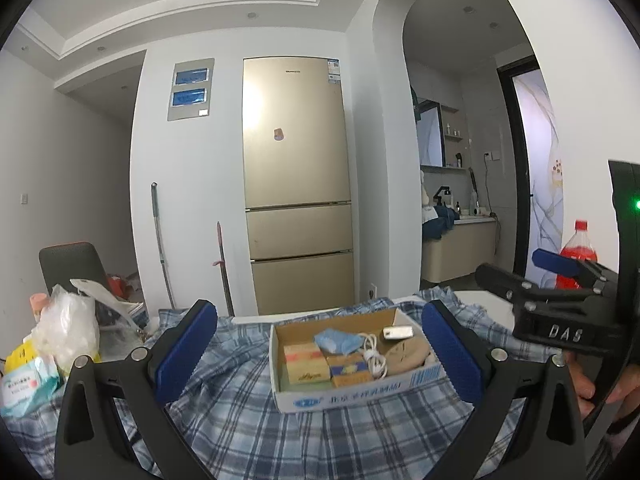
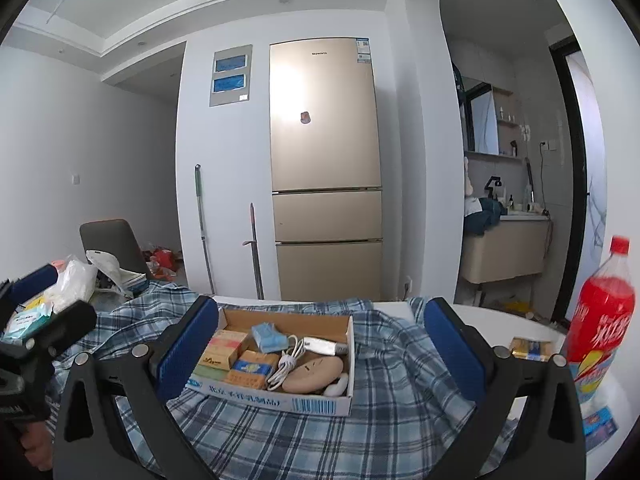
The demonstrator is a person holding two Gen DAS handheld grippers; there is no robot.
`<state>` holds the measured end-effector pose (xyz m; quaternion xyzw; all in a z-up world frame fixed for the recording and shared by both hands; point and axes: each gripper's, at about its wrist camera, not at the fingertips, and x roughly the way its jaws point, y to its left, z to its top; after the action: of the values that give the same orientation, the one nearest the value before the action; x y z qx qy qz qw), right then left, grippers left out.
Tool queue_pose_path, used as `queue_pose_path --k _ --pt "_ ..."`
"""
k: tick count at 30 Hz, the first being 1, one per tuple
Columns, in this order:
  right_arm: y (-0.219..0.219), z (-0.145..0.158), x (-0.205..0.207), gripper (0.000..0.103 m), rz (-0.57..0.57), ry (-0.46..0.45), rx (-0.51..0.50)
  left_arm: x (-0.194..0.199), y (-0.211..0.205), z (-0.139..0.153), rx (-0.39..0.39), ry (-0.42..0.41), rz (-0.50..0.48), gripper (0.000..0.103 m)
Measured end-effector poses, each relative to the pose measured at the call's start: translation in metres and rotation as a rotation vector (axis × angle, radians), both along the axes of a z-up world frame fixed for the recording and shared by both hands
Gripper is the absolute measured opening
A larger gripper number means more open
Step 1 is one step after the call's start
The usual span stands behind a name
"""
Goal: Organize soft objects
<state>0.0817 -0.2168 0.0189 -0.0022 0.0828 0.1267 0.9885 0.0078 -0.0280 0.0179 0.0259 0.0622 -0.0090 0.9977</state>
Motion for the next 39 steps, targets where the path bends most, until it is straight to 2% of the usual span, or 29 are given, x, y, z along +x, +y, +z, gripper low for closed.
queue_pose_path --k 5,13,25,30,39 --pt "0.005 -0.026 0.001 0.103 0.003 -0.001 -0.045 0.004 -0.001 -0.019 0.001 0.029 -0.005 0.103" --pt "0.001 -0.022 -0.005 0.103 -0.005 -0.022 -0.036 0.004 0.012 -0.018 -0.058 0.019 0.004 0.103" --pt "0.001 -0.024 -0.002 0.103 -0.013 0.001 -0.050 -0.001 0.005 -0.015 -0.005 0.002 -0.012 0.103" --pt "-0.004 -0.024 0.001 0.103 -0.022 0.021 -0.037 0.001 0.004 -0.016 -0.010 0.008 -0.011 0.103" --pt "0.000 -0.024 -0.005 0.103 -0.018 -0.002 -0.059 -0.001 0.004 -0.014 -0.003 0.001 -0.006 0.103"
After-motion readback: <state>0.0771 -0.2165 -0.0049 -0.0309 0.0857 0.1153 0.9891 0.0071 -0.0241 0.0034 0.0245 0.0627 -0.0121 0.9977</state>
